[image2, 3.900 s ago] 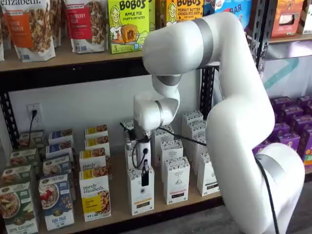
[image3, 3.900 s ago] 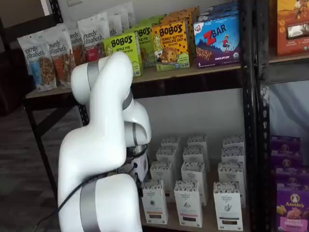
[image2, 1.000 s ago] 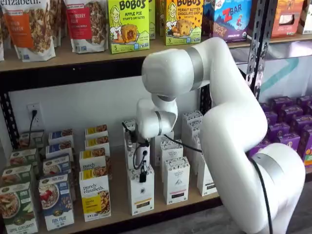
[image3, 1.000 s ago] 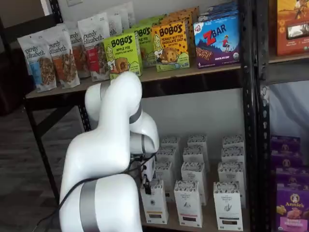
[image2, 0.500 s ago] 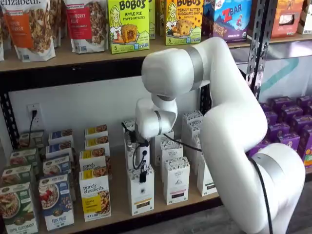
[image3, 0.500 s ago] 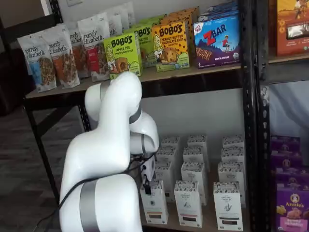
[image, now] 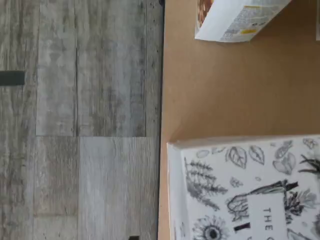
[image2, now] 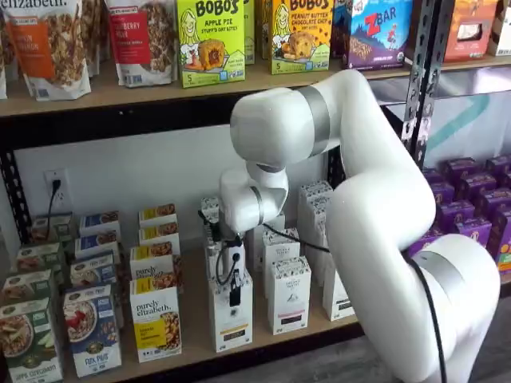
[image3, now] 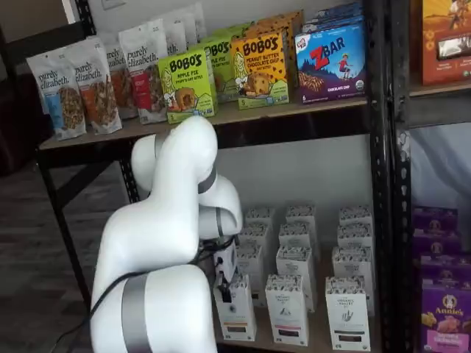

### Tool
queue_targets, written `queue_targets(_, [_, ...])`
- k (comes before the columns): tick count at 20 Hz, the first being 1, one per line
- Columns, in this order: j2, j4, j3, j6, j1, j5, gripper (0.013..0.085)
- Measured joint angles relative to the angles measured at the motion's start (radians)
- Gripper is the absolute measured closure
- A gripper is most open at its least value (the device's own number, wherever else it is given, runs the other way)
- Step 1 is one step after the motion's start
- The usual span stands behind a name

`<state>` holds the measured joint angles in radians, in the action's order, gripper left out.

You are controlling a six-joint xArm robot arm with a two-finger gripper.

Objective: Pick up the white box with a yellow strip in the middle, on the bottom shelf, the fourth box from the left

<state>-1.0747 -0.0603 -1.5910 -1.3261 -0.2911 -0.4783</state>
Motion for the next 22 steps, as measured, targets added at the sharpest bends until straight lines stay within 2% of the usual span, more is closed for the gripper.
queue_targets(5, [-0.028,-0.001,-0.039,-0.002,0.002,-0.03,0.013])
queue_targets(11, [-0.038,-0.003,-0.05,-0.009,0.007,-0.027,0.013])
queue_targets(14, [-0.038,-0.012,-0.045,-0.019,0.008,-0.015,0.025])
queue_targets(15, [-0.038,-0.013,-0.045,-0.02,0.009,-0.016,0.025])
queue_targets(17, [-0.037,-0.016,-0.044,-0.023,0.01,-0.017,0.033])
queue_targets(22, [-0.032,-0.006,-0.034,-0.016,0.012,-0.004,0.033])
